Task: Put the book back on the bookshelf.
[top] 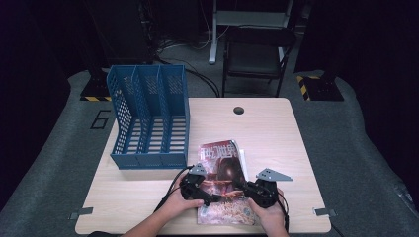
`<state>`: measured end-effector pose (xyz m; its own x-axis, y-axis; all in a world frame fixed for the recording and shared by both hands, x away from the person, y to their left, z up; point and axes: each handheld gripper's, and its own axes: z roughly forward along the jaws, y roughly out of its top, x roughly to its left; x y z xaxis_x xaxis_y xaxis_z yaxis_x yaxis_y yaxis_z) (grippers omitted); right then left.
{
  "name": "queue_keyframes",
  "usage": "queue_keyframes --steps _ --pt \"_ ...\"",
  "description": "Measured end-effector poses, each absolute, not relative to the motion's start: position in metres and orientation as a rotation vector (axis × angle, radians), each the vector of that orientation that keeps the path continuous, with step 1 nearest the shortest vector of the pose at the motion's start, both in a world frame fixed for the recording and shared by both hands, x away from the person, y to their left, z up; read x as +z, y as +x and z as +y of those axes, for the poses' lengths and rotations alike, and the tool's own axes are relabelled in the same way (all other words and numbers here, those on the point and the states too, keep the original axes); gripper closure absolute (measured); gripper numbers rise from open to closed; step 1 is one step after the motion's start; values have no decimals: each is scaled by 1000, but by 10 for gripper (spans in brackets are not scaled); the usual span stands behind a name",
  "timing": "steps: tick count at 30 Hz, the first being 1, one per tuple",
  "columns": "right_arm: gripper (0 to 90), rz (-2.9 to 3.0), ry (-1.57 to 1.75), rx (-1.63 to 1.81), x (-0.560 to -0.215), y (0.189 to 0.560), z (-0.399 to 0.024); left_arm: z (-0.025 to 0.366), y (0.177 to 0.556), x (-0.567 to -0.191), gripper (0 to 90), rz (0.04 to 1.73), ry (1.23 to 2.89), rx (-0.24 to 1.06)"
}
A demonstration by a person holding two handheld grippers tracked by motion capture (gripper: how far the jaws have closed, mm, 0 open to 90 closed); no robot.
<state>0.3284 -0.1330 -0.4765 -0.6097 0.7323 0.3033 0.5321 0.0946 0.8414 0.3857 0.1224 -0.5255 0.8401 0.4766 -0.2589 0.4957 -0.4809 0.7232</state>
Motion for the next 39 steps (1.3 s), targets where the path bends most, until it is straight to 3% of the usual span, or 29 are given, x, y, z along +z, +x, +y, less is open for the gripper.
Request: queue_keyframes --steps 14,26,31,33,39 --pt "860 2202 1415 1502 -491 341 -136 126 386 -526 76 749 2121 -1" --pt "851 2268 1493 1432 -501 347 -131 133 390 -522 306 858 2079 -2" --pt "831 2287 1501 1417 -504 350 -129 137 391 -520 446 919 2058 -28" --pt "818 2302 1513 1407 -505 352 -129 137 389 -516 532 880 2080 26" --pt "811 2321 1539 1411 -507 354 -131 135 385 -511 576 857 2097 84"
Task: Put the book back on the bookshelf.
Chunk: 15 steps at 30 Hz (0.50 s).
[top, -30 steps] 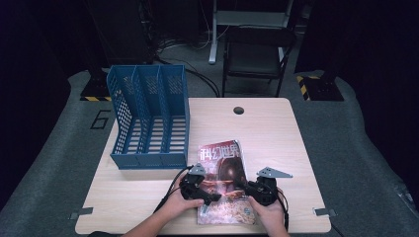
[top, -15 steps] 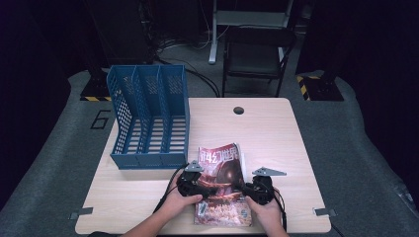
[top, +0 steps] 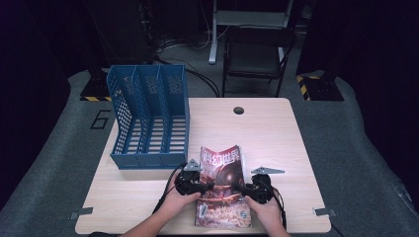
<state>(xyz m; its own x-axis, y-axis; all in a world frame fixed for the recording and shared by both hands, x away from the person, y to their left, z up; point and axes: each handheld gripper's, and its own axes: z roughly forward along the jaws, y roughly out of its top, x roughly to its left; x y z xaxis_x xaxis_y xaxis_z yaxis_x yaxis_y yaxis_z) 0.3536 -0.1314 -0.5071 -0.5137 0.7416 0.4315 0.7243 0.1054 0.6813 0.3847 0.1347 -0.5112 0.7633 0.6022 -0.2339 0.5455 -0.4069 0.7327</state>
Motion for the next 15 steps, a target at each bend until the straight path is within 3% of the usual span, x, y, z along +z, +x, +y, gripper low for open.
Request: queue_keyframes --steps 15 --pt "787 2335 1541 1426 -506 354 -132 138 380 -499 687 858 2077 100"
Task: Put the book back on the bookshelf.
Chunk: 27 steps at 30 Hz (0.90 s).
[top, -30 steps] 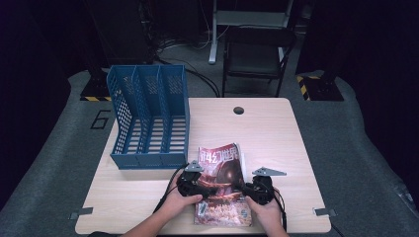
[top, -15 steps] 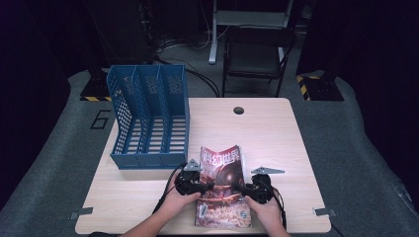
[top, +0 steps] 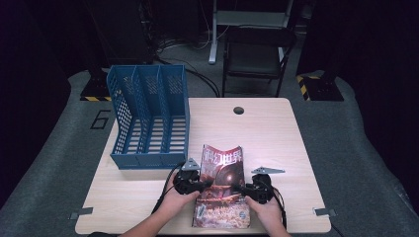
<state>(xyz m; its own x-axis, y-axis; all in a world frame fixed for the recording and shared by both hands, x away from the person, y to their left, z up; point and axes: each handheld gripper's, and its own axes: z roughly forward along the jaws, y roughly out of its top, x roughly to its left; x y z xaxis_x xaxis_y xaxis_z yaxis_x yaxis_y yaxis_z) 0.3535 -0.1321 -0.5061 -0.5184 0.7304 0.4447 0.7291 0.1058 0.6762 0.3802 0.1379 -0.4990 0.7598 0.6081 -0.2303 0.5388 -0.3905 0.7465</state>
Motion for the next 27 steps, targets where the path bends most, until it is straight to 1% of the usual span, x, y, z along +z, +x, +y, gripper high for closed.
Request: queue_keyframes --steps 14,23,27 --pt "793 2365 1439 1442 -496 351 -130 146 378 -480 719 820 2045 96" --pt "787 2370 1430 1482 -486 350 -130 153 375 -466 742 794 2007 114" --pt "780 2390 1445 1486 -485 351 -130 154 374 -464 750 783 2017 115"
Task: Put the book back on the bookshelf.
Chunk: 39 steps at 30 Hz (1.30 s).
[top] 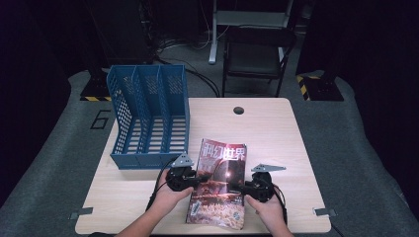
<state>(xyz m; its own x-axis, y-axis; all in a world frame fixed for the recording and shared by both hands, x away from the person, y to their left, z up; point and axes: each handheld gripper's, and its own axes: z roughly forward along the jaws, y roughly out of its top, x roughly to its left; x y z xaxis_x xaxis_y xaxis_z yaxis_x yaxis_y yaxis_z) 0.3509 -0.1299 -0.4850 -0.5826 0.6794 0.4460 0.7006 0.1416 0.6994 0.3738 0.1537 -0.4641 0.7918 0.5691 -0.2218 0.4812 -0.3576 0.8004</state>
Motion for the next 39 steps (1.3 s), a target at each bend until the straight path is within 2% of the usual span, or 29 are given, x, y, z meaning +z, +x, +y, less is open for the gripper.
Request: queue_keyframes --steps 13,24,39 --pt "751 -2355 -1400 -1437 -486 353 -128 154 370 -459 767 774 2012 125" --pt "770 -2339 -1374 -1441 -483 352 -127 156 368 -452 783 755 2003 136" --pt "832 -2438 -1322 -1543 -461 344 -124 161 360 -430 794 710 1969 176"
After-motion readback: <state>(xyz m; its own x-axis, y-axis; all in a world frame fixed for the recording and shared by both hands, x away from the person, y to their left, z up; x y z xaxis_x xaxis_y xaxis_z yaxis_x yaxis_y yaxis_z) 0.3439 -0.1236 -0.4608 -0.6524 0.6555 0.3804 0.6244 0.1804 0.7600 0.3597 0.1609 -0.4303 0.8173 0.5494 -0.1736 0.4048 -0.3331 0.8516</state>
